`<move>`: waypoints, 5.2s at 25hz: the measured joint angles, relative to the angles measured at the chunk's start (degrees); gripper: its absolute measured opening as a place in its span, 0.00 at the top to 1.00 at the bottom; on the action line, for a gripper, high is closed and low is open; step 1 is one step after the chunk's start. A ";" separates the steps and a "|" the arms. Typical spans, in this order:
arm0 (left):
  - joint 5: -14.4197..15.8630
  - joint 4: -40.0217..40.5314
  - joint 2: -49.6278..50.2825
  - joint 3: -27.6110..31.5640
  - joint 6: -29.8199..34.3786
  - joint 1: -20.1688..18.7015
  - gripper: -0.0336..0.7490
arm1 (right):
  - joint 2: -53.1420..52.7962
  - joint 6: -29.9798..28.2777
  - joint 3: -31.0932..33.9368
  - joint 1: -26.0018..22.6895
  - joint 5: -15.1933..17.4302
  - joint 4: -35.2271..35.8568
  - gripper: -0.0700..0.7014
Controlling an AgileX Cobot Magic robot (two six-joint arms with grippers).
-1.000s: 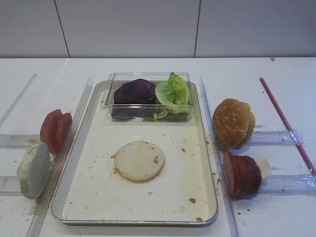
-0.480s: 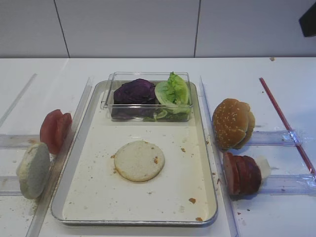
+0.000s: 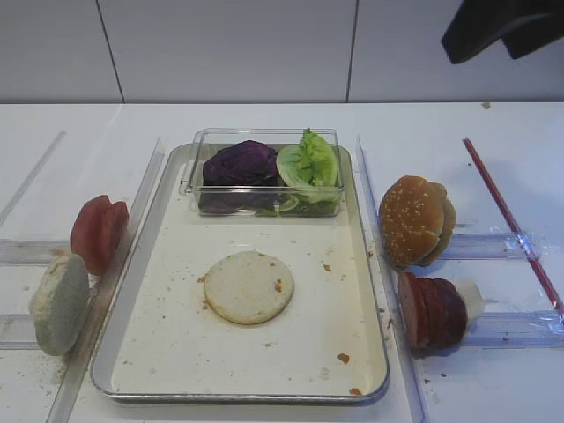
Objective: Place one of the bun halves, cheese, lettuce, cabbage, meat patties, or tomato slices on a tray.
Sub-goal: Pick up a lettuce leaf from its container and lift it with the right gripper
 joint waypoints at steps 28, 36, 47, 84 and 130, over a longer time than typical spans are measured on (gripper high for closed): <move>0.00 0.00 0.00 0.00 0.00 0.00 0.28 | 41.08 12.55 -30.64 10.37 1.99 -8.20 0.37; 0.00 0.00 0.00 0.00 0.00 0.00 0.28 | 47.43 12.55 -34.52 10.37 1.68 -8.68 0.37; 0.00 0.00 0.00 0.00 0.00 0.00 0.28 | 51.38 13.43 -36.11 8.43 1.31 -10.35 0.37; 0.00 0.00 0.00 0.00 0.00 0.00 0.28 | 56.63 7.47 -39.12 7.81 -3.85 -8.24 0.41; 0.00 0.00 0.00 0.00 0.00 0.00 0.28 | 57.56 7.57 -47.48 7.92 1.39 -9.67 0.89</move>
